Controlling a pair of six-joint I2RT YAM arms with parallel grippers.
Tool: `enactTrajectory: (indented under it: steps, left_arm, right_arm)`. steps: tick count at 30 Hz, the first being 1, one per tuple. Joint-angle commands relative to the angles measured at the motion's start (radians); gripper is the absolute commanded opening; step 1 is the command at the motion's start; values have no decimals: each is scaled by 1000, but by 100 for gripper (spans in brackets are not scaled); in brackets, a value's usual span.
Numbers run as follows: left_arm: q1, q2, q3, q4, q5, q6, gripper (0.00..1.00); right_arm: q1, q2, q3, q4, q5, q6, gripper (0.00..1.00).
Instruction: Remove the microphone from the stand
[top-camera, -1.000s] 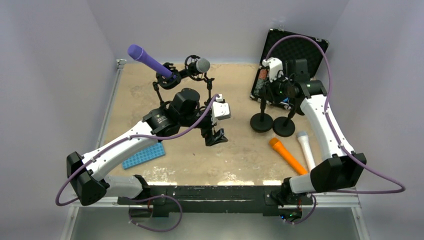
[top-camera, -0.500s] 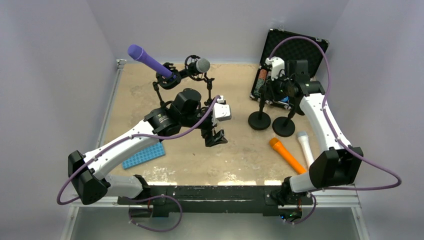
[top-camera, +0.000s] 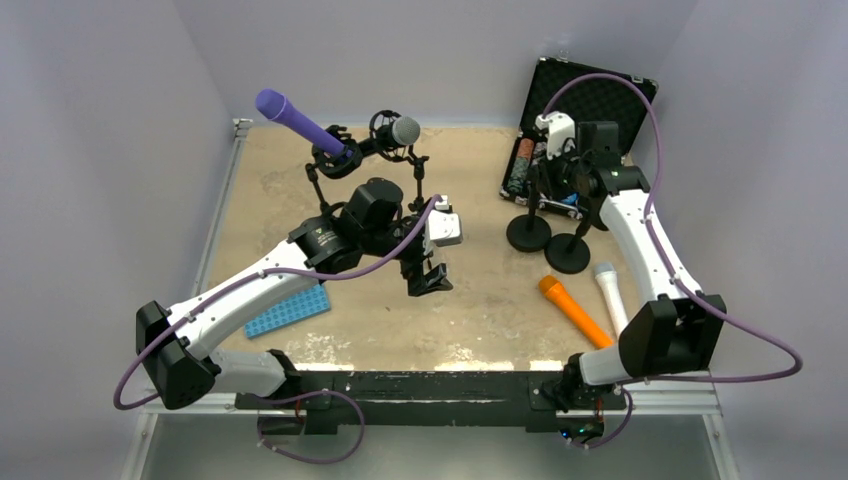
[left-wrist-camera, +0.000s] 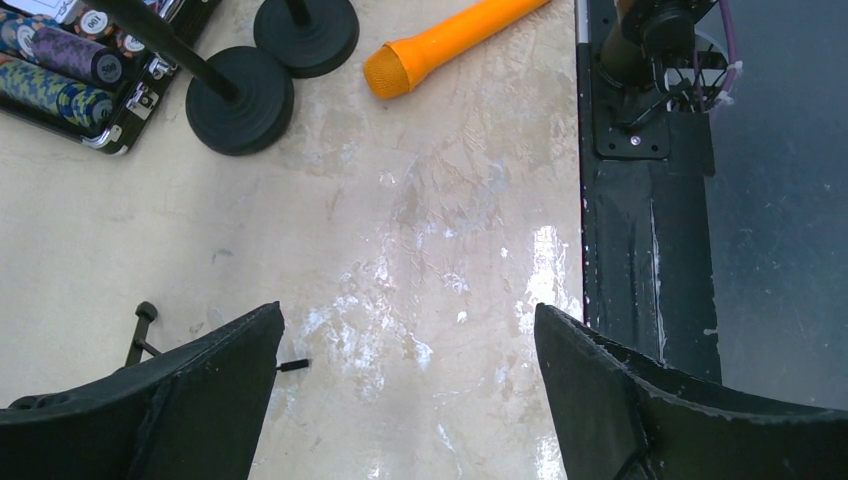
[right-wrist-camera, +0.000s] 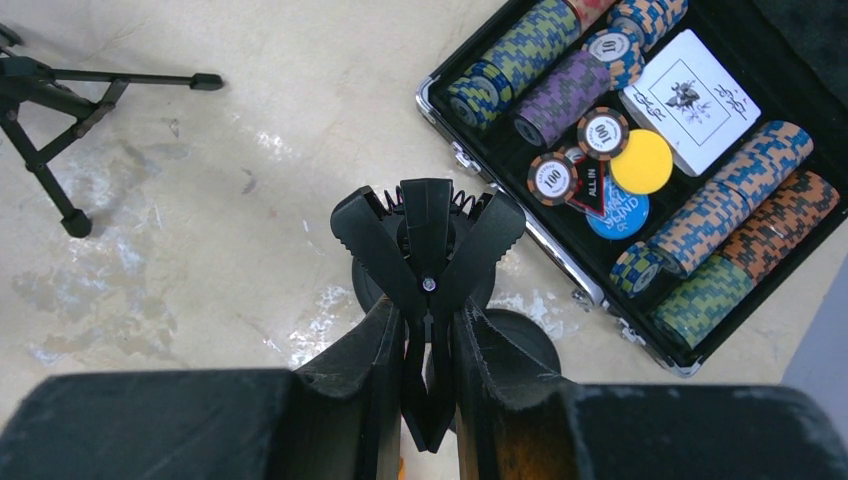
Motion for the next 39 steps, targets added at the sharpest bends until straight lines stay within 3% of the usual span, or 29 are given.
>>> enactTrajectory:
  steps: [1,3,7,9,11,12,25,39]
  left_arm:
    - [-4,-27,15,0,18,29,99]
    - [-3,-32,9,-1,12,33,99]
    - [-3,-37,-3,5,12,34,99]
    - [-4,-36,-4,8,15,32,99]
    - [-3,-33,-3,12,21,31,99]
    - [-4,-32,-3,13,21,30,99]
    - [-4,-38,-14,16,27,24,99]
    - [-3,-32,-12,25,32,17,99]
  right_arm:
    - [-4,-22,-40,-14,42,-17,2]
    - [-4,-38,-44,-30,35,-27,14]
    - [-5,-41,-42,-93,5,-28,22]
    - [-5,-39,-48,-108,-3,-17,18]
    - [-8,-48,-60,-98,-13,4,2]
    - [-11,-53,-67,-86,-13,23,0]
    - [-62,-25,-13,-87,20,151,0]
    - [-76,-33,-4,-54,-35,164,0]
